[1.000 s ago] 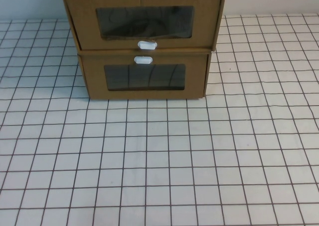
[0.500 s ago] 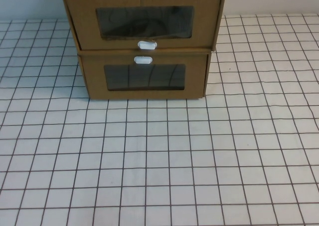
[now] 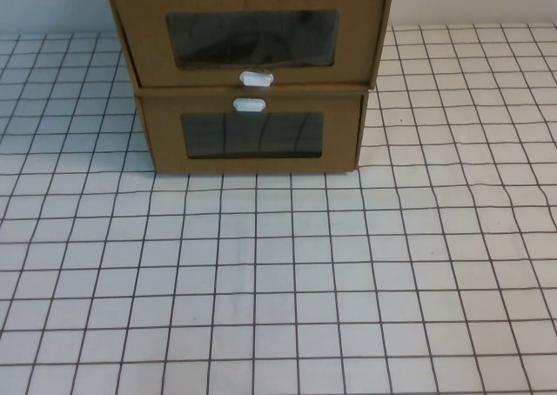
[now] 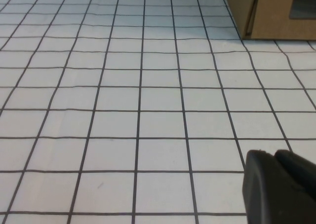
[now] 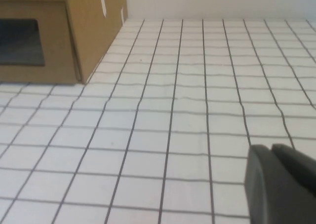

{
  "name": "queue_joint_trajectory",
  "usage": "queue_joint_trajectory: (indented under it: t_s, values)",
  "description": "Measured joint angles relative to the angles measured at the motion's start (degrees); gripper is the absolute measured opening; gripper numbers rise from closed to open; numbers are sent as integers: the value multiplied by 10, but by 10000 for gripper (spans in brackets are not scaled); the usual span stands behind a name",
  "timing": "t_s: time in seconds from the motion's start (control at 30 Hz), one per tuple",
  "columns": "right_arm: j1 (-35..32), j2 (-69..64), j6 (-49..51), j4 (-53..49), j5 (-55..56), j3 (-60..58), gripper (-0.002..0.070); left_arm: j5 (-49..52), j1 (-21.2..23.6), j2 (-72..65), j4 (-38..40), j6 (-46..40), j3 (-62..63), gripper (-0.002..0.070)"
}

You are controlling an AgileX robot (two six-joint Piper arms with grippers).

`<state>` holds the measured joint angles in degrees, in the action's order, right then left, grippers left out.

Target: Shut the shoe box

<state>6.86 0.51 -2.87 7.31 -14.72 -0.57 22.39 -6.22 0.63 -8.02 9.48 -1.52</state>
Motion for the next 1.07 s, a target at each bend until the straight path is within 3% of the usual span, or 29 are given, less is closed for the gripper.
queue_joint_trajectory:
  t_s: [1.07]
  values:
    - [-11, 0, 33, -32, -54, -8, -13, 1, 0, 0, -6, 0, 0, -2]
